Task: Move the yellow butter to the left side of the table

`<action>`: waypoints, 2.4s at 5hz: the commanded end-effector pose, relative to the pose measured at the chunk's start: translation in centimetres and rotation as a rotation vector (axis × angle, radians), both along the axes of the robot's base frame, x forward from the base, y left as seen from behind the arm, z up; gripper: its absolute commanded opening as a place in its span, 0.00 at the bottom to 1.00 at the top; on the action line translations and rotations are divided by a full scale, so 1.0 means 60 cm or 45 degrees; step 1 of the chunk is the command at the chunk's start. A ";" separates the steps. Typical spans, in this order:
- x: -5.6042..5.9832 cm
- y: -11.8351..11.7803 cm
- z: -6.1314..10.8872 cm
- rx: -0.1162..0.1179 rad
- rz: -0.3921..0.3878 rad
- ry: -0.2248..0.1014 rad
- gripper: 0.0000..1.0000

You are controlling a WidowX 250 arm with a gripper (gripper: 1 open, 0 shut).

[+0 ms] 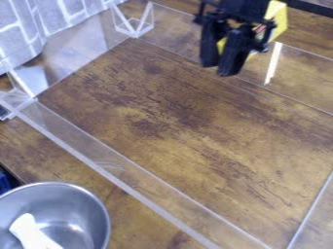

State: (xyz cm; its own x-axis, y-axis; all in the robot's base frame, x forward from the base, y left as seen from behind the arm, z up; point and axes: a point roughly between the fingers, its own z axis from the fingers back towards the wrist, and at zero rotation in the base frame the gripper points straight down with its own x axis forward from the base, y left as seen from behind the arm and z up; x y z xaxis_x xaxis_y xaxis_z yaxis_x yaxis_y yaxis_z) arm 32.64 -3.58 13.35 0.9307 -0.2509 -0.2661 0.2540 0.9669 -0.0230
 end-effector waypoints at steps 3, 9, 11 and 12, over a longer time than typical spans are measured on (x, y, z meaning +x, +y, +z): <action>-0.121 0.175 0.002 0.003 0.323 -0.050 0.00; -0.095 0.225 -0.073 -0.028 0.353 0.004 0.00; -0.117 0.264 -0.109 -0.048 0.390 0.012 0.00; -0.121 0.279 -0.123 -0.055 0.401 0.023 0.00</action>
State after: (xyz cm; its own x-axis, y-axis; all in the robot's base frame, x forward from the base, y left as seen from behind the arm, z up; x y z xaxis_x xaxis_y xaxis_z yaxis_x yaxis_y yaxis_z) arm 25.22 12.76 4.78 0.9479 0.0251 -0.3177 -0.0553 0.9947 -0.0865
